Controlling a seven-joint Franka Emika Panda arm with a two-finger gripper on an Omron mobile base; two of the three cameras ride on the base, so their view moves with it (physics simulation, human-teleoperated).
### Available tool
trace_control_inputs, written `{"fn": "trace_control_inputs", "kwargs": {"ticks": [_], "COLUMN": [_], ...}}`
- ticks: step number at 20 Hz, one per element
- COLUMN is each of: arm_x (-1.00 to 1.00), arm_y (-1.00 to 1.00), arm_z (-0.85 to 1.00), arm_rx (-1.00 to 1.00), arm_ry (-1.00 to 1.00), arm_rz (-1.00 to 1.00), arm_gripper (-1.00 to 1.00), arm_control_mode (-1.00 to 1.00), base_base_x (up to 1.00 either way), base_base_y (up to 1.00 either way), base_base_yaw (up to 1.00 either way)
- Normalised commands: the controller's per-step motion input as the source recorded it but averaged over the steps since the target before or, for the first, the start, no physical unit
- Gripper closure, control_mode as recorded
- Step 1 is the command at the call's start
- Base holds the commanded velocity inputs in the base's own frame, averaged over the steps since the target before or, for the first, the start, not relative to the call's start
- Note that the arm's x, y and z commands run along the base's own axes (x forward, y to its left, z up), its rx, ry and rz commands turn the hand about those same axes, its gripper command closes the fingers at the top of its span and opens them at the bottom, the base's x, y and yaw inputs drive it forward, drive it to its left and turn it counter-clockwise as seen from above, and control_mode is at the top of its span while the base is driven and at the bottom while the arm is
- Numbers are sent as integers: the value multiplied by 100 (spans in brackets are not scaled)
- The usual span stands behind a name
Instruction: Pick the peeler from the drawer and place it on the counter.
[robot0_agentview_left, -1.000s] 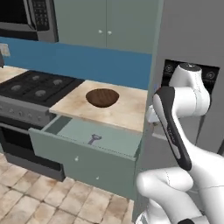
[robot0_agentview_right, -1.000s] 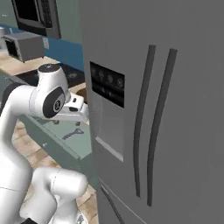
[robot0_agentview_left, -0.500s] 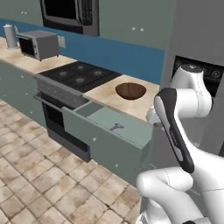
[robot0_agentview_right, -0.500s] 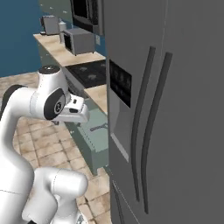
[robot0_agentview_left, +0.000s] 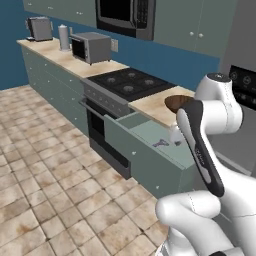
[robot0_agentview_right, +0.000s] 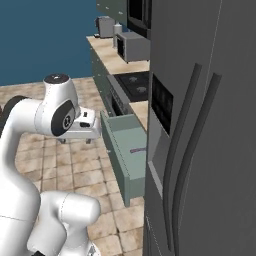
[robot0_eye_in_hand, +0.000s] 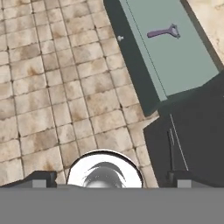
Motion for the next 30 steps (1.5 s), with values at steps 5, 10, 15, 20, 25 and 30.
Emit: {"fn": "trace_control_inputs", "kwargs": {"ticks": [5, 10, 15, 20, 25, 30], "arm_x": [11, 52, 64, 77, 74, 62], "arm_y": [0, 6, 0, -2, -8, -26], "arm_z": [-10, -37, -40, -46, -56, -49], "arm_rx": [0, 0, 0, 0, 0, 0], "arm_ry": [0, 5, 2, 2, 1, 0], "arm_rz": [12, 0, 0, 0, 0, 2], "arm_gripper": [-100, -100, -100, -100, -100, -100], "arm_control_mode": [-100, -100, -100, -100, -100, -100], "base_base_x": [0, 0, 0, 0, 0, 0], "base_base_y": [0, 0, 0, 0, 0, 0], "base_base_yaw": [0, 0, 0, 0, 0, 0]}}
